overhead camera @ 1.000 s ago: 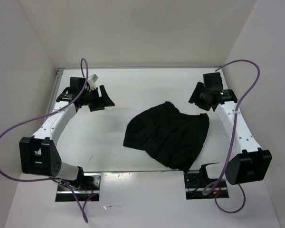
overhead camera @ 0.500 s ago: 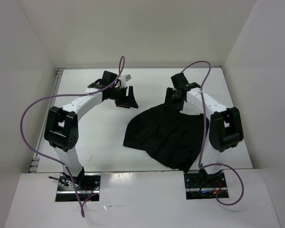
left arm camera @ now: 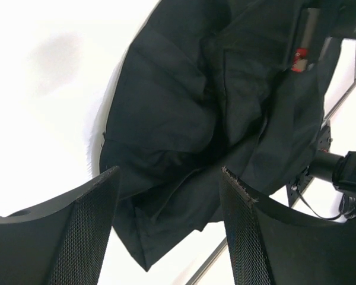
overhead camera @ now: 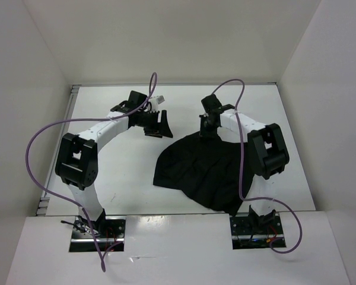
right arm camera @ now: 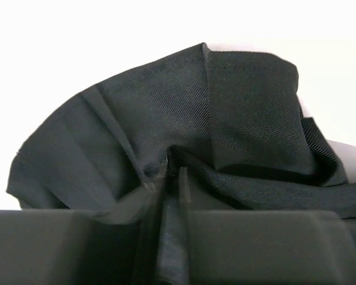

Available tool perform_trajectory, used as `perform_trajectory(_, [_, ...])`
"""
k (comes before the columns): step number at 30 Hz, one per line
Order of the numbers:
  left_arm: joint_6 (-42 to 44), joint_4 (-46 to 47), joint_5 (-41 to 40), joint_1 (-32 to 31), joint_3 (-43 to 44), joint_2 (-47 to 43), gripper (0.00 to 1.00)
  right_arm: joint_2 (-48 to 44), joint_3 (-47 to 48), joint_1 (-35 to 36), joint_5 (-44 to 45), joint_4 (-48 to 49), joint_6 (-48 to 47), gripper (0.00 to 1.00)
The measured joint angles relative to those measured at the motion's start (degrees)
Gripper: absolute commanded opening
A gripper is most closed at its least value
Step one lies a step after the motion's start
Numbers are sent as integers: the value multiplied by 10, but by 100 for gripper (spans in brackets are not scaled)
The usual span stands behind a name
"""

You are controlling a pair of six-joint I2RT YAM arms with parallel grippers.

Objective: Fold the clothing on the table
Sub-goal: Flatten the skirt out

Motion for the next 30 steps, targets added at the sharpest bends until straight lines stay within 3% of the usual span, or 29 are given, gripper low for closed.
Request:
perform_trajectory(2, [0,-1,-2,0,-5,0,74,0,4,0,-4,-1,-1,0])
perform_trajectory(9, [-1,-3,-21,4,-10,-3,74,-57,43,16,-50,-46,0,0])
perform_trajectory(16, [-5,-4,-46,45,-12,-34,75,-182,299,30,-112,-90,-19,0])
perform_trajectory(19, [-7,-3,-50,64,-12,-49,75,-257,358,30,-114,-92,-23,0])
perform_trajectory(25, [-7,0,-56,75,-31,-59,75,-372,311,-6,-109,-105,-30,0])
perform_trajectory(30, [-7,-5,-61,75,-49,-59,75,-374,243,-59,-90,-139,-33,0])
